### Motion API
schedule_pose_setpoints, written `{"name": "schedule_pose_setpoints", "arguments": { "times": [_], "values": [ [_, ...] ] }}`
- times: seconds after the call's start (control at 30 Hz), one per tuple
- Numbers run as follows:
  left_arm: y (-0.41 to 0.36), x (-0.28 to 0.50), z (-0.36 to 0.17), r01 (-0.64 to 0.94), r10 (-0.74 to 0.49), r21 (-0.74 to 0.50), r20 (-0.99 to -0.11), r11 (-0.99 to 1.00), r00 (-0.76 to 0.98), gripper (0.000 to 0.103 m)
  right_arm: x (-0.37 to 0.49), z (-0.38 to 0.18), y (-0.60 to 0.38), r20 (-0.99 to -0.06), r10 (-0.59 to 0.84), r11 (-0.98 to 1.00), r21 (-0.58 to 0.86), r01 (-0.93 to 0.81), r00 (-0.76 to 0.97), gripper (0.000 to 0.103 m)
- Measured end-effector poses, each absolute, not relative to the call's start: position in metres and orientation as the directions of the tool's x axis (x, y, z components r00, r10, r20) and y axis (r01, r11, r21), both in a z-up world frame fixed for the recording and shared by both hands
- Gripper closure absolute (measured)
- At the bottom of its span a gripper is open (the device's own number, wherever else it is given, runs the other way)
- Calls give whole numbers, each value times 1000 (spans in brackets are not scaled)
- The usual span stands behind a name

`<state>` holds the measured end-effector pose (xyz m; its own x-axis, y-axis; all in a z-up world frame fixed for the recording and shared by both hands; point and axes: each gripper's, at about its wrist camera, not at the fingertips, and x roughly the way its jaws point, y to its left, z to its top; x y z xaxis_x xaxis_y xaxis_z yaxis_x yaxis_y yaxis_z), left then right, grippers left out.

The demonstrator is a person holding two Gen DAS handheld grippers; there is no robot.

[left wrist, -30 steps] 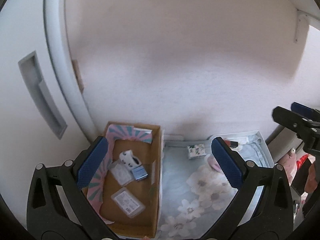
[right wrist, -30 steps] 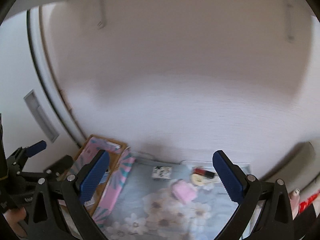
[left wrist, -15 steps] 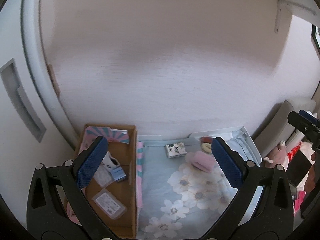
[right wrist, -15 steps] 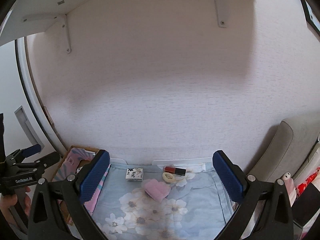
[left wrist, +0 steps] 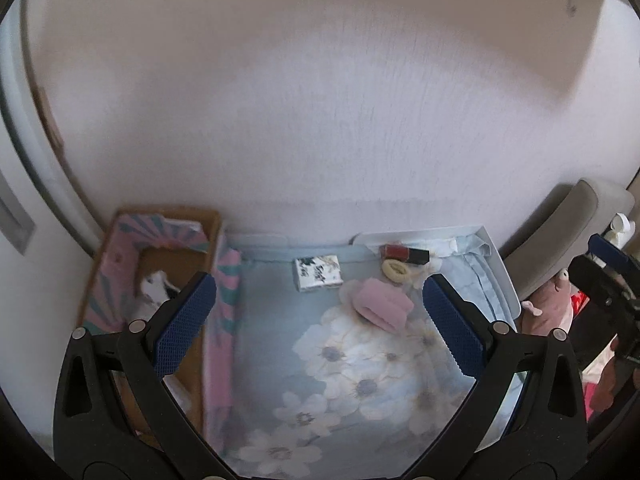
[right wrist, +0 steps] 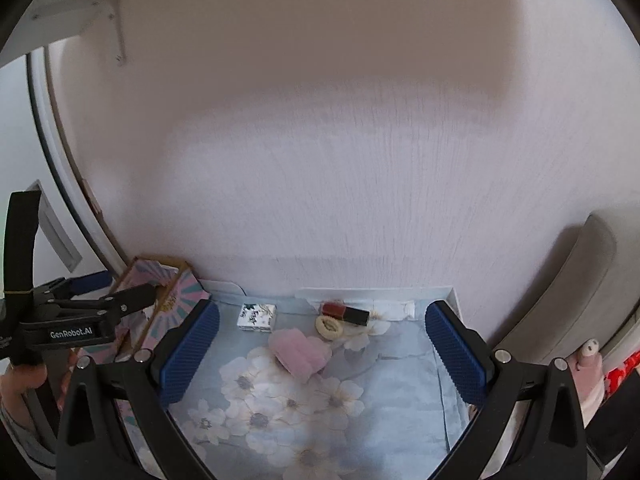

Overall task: Organize objects
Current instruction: 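Grasp the small white printed box with the left tool while the right tool grasps the cream hair tie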

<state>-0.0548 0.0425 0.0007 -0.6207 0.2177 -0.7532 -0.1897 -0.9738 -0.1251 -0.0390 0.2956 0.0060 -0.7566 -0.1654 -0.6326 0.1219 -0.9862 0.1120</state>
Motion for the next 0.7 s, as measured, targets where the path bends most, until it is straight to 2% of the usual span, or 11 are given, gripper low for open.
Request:
{"name": "schedule_pose_setpoints", "arguments": {
  "times": [0.23, 0.57, 0.7],
  "values": [
    [68, -95, -73, -138, 191, -137, -800, -981, -568, 0, -87, -70, 296, -678, -146, -989, 103, 104, -720, 2],
    [83, -159, -187, -54, 128, -116, -883, -992, -452, 2, -162, -189, 282, -789, -125, -992, 116, 54, -601, 27],
    [82, -168, -206, -32, 122, -120, -892, -992, -436, 2, -173, -214, 274, -809, -129, -992, 113, 63, -574, 32]
  ]
}}
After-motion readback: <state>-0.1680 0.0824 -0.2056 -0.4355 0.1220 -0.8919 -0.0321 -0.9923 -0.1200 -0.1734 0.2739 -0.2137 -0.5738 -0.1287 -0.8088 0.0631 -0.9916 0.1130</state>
